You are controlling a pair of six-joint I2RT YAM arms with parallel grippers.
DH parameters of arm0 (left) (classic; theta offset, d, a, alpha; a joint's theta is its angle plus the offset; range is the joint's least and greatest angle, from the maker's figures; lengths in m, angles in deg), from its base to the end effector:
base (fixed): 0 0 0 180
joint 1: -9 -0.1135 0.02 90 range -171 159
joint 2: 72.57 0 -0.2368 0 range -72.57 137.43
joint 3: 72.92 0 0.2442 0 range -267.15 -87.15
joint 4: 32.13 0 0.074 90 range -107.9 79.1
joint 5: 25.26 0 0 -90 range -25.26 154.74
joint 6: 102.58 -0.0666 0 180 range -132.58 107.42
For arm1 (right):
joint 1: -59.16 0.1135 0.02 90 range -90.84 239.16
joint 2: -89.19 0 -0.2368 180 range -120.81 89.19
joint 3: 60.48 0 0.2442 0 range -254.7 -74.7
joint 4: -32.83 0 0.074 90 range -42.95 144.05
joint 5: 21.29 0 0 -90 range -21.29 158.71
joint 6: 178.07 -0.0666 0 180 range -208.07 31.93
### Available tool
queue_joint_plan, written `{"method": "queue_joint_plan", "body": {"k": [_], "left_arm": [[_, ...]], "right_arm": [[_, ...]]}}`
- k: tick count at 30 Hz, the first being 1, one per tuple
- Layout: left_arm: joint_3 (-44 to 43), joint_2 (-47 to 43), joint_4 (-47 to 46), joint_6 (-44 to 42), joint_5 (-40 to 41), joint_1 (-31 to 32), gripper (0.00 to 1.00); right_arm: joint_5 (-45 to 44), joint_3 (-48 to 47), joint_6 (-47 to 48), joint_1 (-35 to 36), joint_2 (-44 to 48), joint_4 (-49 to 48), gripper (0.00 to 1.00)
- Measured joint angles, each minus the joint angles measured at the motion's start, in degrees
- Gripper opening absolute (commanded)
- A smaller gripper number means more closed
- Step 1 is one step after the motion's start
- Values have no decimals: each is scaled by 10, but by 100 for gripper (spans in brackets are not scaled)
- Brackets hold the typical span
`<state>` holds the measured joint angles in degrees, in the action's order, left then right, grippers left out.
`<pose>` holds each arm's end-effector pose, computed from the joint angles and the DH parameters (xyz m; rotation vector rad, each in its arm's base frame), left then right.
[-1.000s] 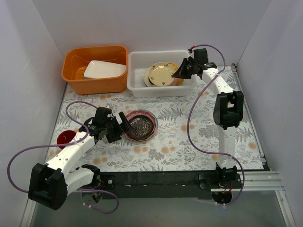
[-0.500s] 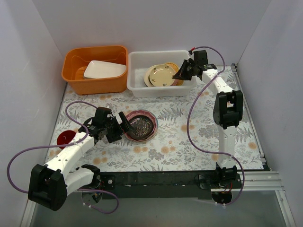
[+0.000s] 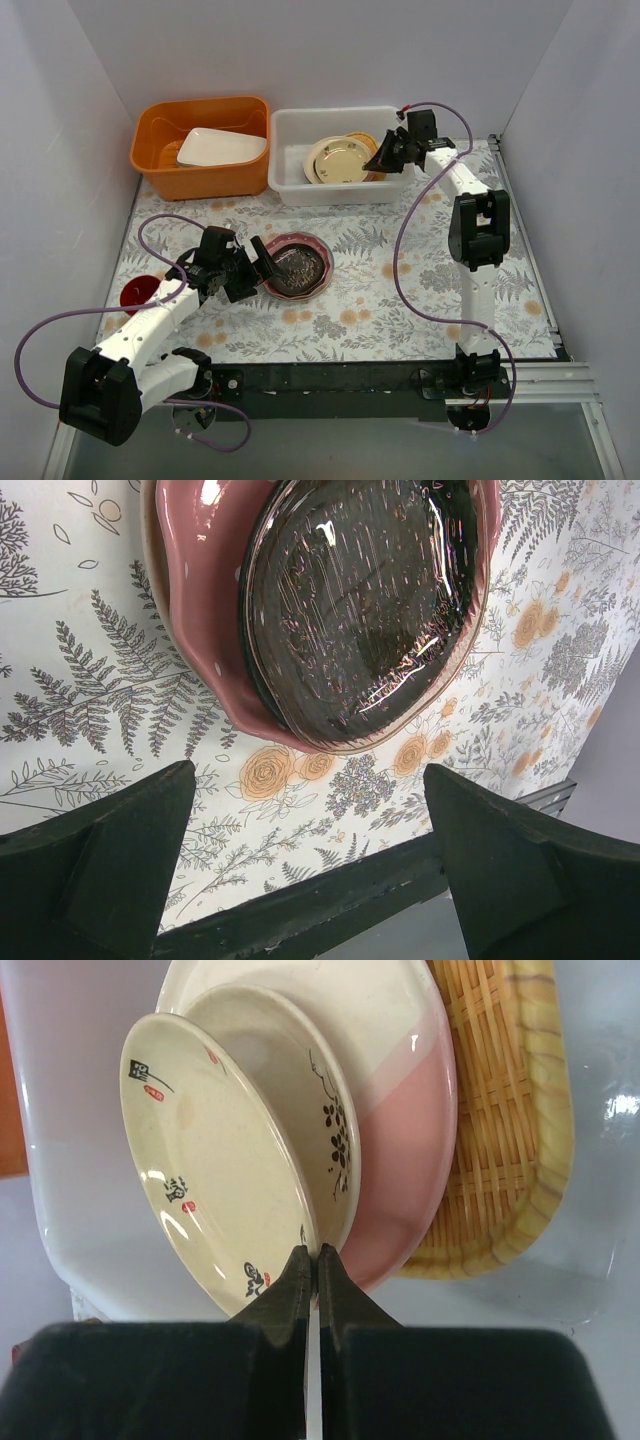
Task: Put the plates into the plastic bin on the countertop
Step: Place the plate in the plastic bin, then pick up the plate at the center of the board.
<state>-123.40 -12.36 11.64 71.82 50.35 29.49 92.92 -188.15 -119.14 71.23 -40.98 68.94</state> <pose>0.2054 -0.0944 0.1664 -1.3797 2.4315 -0.9451 0.5048 0.1359 0.1997 0.1462 2.3180 0.8695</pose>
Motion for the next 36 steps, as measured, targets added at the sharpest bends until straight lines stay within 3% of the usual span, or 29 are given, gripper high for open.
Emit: {"method": "queue_joint_plan", "body": {"k": [2,11,14,27,36], "left_arm": [[0,0,0,0,0,0,98],[0,-2,1,1,0,0,98],[0,-5,2,2,0,0,98],[-5,-4,3,5,2,0,98],[-24,18,-2,4,7,0,88]], "right_arm": [[2,0,0,0,-4,-2,10],[12,0,25,8,-12,21,59],[7,11,34,11,-4,18,68],[-26,115,42,14,208,-43,75],[3,211,38,14,313,-90,74]]}}
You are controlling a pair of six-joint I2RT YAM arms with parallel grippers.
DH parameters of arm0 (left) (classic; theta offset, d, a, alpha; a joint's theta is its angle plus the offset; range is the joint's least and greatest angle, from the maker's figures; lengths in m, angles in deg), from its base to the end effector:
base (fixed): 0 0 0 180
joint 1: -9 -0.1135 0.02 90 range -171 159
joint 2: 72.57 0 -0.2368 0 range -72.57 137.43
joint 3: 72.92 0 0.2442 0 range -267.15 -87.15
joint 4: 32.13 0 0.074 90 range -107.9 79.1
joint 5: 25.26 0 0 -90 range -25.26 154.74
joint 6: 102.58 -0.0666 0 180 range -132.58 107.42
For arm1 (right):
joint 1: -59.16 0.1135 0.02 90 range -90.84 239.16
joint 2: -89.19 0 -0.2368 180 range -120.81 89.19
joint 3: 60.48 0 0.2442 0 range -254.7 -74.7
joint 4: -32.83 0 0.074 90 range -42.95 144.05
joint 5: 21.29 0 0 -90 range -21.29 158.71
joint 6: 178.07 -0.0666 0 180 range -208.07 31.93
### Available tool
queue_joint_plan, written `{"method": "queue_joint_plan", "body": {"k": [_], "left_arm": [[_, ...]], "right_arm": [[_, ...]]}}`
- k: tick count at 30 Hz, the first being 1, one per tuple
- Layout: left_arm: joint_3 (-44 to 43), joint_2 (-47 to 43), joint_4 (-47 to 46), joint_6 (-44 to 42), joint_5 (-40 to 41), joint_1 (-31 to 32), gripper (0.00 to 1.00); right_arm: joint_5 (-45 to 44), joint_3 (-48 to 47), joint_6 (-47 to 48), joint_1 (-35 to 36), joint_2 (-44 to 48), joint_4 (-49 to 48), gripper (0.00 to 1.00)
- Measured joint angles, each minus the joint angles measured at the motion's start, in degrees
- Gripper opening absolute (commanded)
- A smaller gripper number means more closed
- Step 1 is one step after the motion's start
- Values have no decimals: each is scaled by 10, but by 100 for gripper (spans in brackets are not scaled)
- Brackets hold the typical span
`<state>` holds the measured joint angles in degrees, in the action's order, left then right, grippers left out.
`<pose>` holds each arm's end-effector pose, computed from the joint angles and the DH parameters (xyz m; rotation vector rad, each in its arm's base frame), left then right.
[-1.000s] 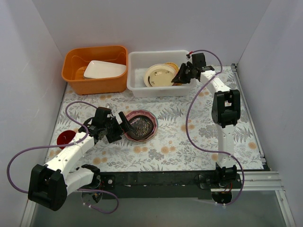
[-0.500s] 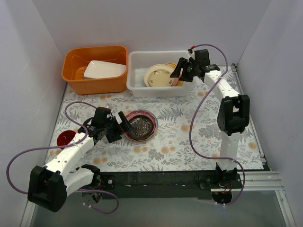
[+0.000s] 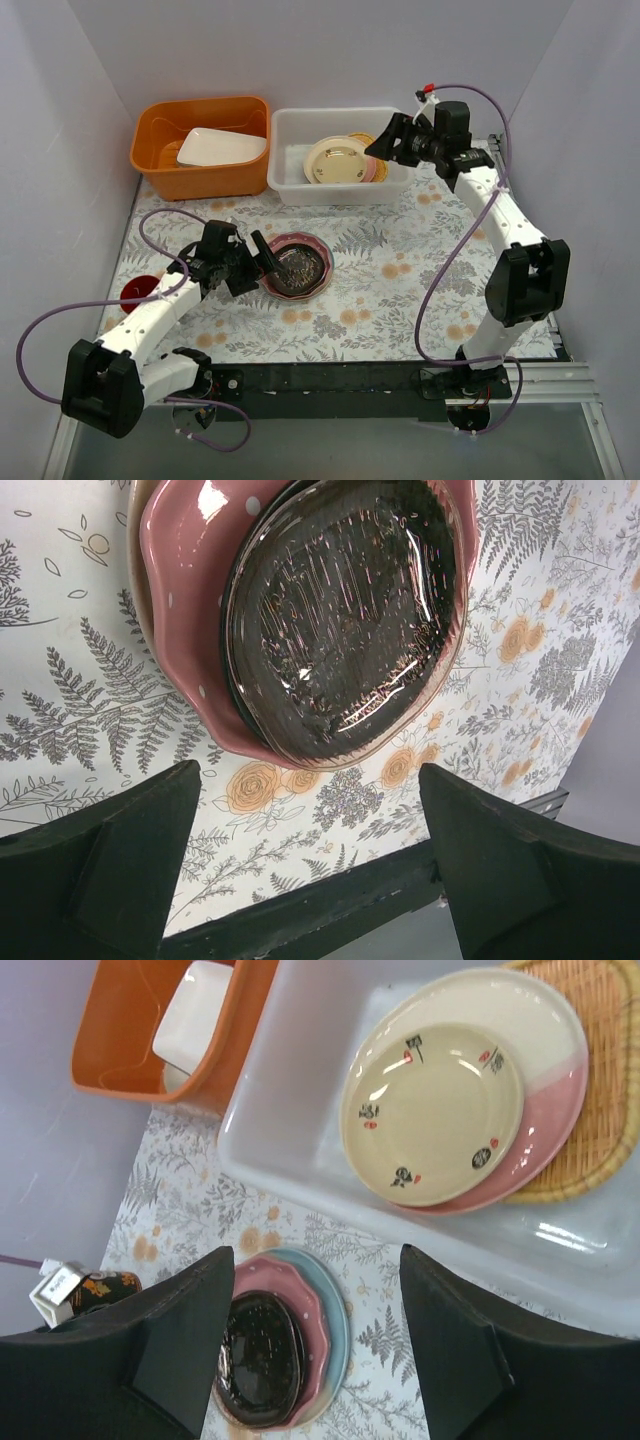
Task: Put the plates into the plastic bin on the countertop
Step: Pick up the plate at the center of the board.
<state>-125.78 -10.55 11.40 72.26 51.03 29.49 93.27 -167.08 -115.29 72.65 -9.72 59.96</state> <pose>0.2137 -0.0967 0.1734 -1.3831 2.4100 -0.9477 0.4074 0.1262 0.3353 -0.0653 1.9778 0.8805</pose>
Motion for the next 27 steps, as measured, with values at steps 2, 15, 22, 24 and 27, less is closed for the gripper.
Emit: {"method": "queue_joint_plan", "body": {"k": [2,15,22,24,27], "left_arm": [[-6,12,-1,-2,1,0,84],[-15,62,-13,-14,24,0,55],[-15,89,-19,-15,31,0,45],[-15,94,-24,-15,32,0,41],[-16,105,-30,-15,33,0,37]], "right_arm": [[5,44,-1,0,23,-8,74],[28,275,-11,0,181,-34,72],[26,337,-10,0,222,-38,72],[26,344,-10,0,229,-35,72],[26,344,-10,-2,235,-35,72]]}}
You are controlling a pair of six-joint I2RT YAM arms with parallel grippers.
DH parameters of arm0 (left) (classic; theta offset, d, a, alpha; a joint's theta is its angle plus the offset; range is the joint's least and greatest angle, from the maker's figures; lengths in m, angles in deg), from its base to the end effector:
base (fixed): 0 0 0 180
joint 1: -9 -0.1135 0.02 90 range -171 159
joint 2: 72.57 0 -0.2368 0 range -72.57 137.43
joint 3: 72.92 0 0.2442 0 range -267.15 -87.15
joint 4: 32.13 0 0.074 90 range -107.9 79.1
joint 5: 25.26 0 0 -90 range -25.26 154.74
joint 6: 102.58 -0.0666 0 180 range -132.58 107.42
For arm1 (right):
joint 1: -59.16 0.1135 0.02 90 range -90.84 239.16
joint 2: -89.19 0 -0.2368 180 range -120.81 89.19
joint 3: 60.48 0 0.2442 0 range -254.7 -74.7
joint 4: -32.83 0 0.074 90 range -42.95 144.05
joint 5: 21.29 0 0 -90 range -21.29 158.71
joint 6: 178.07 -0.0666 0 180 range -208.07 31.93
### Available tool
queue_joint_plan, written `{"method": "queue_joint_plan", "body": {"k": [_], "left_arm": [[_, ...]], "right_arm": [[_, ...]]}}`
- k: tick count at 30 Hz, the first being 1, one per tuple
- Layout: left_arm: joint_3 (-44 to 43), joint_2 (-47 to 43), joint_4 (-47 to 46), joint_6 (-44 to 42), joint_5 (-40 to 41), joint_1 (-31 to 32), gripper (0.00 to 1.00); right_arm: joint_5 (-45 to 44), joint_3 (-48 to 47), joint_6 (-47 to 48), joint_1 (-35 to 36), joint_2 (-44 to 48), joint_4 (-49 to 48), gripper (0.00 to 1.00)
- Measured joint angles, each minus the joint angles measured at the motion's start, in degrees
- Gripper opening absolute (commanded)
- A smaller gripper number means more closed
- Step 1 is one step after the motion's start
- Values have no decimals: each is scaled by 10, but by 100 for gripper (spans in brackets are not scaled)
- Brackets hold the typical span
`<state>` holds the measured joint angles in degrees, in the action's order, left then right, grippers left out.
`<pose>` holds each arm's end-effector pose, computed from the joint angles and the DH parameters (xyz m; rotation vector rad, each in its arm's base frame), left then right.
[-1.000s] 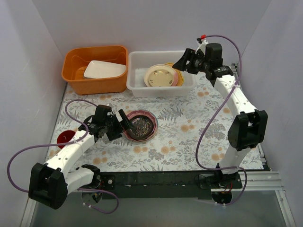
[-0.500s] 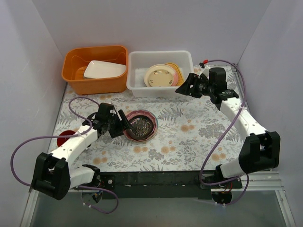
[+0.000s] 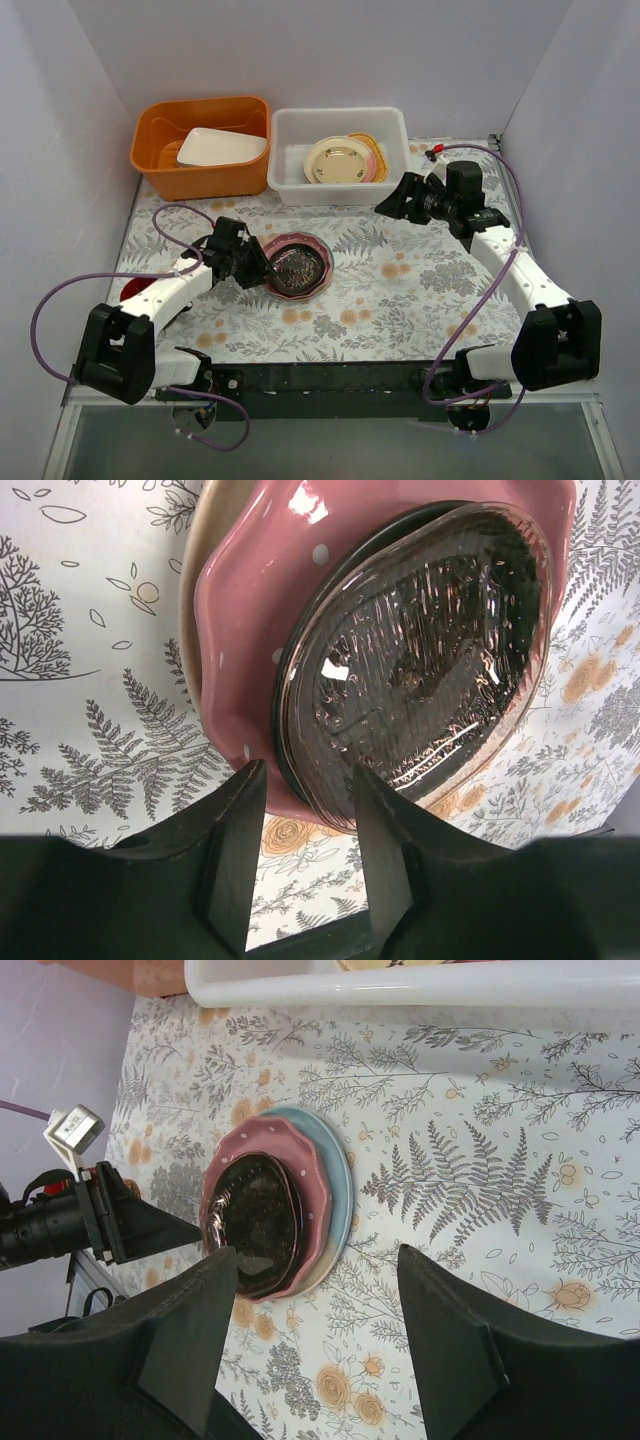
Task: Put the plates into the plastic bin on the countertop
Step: Pick up the plate at the center of the board.
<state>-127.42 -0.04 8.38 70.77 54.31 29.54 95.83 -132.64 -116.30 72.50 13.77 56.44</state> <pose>0.2336 -0.1004 0.1448 -1.4164 2.4600 -0.7890 0.3074 0.1041 0.2686 -0.0363 2.1132 0.9272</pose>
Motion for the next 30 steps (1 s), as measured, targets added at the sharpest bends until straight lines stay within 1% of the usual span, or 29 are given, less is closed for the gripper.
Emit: {"method": "queue_joint_plan", "body": {"k": [3,5,8,10,11,13,22,30], "left_arm": [[0,11,-6,0,0,0,35],[0,20,-11,0,0,0,31],[0,29,-13,0,1,0,19],[0,33,-15,0,2,0,14],[0,34,-15,-1,2,0,8],[0,35,-16,0,3,0,0],[0,33,-26,0,3,0,0],[-7,6,-12,0,4,0,0]], "right_arm": [[0,0,1,-3,2,0,72],[0,0,2,-7,2,2,72],[-1,0,4,-14,2,7,72],[-1,0,5,-20,2,9,72],[-1,0,6,-21,2,10,72],[-1,0,7,-24,4,11,72],[3,8,10,-25,11,11,71],[10,28,10,-25,14,11,70]]}}
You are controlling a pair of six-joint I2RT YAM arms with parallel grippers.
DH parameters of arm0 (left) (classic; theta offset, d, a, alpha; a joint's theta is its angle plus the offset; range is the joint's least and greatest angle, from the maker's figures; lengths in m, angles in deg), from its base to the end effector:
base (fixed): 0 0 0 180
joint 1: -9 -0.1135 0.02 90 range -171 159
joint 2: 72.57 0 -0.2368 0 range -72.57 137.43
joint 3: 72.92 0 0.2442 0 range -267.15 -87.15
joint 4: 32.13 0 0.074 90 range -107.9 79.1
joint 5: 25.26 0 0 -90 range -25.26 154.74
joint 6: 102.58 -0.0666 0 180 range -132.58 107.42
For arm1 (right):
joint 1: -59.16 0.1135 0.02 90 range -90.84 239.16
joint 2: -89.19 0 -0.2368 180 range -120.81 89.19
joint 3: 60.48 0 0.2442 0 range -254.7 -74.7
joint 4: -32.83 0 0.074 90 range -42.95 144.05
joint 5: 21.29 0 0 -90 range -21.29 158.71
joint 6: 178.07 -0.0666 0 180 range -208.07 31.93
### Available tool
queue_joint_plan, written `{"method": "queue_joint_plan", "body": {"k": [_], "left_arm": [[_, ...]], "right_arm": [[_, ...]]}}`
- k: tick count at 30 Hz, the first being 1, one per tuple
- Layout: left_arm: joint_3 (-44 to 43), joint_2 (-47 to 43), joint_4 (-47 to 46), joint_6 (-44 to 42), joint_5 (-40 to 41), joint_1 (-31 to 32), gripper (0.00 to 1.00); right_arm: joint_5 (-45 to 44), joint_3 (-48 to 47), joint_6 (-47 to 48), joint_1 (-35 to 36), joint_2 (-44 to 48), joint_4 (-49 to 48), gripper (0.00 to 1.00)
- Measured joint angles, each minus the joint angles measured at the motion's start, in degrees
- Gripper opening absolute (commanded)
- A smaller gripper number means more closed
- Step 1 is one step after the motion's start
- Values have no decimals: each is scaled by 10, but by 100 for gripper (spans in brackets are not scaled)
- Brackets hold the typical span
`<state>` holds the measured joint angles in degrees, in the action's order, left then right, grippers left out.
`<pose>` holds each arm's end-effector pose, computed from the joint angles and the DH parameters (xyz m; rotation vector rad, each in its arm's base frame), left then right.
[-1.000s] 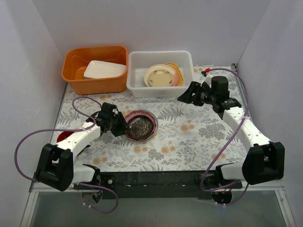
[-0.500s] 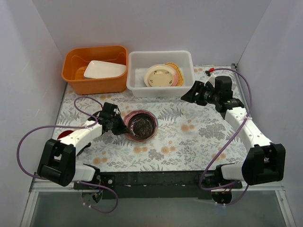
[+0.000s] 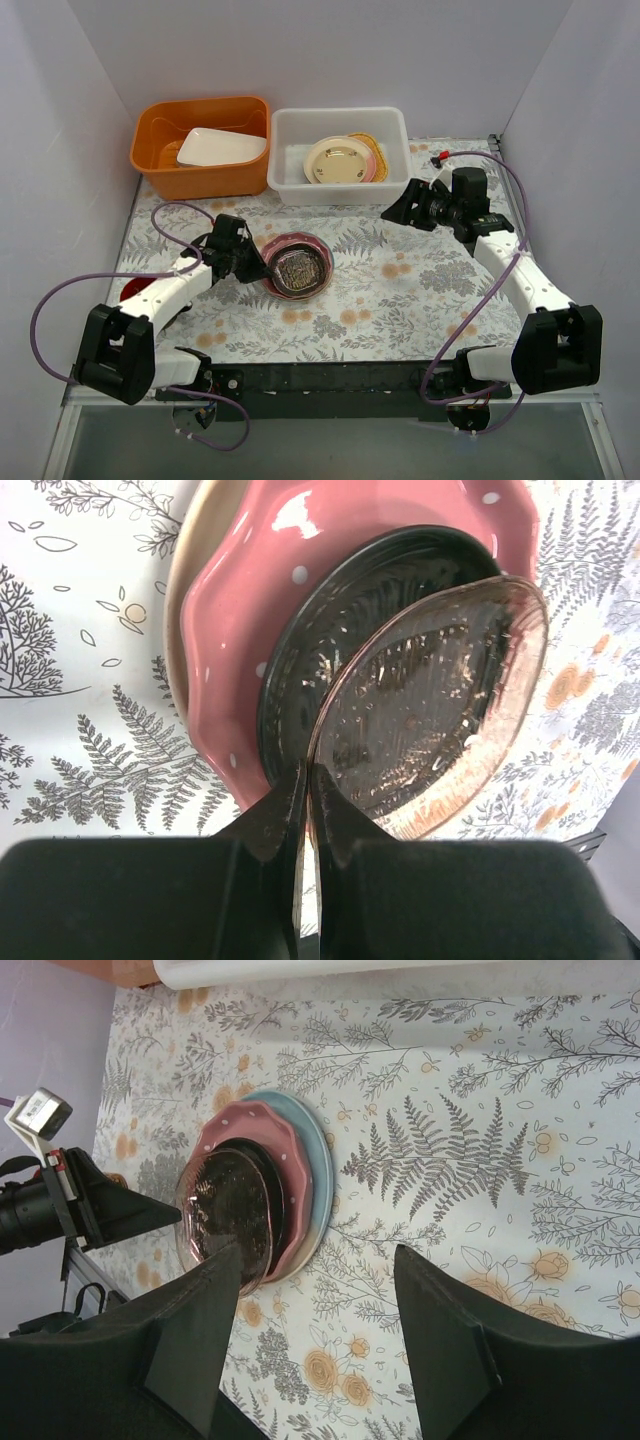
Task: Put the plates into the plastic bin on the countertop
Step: Pick up the plate at the center of the board.
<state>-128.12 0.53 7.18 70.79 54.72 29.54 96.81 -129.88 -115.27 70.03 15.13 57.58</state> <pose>0.2386 -0.1018 0.1477 -1.4044 2.4385 -0.8038 0.3025 0.0900 0.2562 -0.0057 2.1472 0.9075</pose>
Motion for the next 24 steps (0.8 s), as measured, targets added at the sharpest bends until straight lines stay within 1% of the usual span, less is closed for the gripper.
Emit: {"method": "queue_joint_plan", "body": {"k": [14,24], "left_arm": [[-15,-12,14,0,1,0,0],[-27,-41,20,3,2,0,0]], "right_arm": [[7,15,0,0,10,-1,69],[14,25,-4,0,17,-3,69]]}}
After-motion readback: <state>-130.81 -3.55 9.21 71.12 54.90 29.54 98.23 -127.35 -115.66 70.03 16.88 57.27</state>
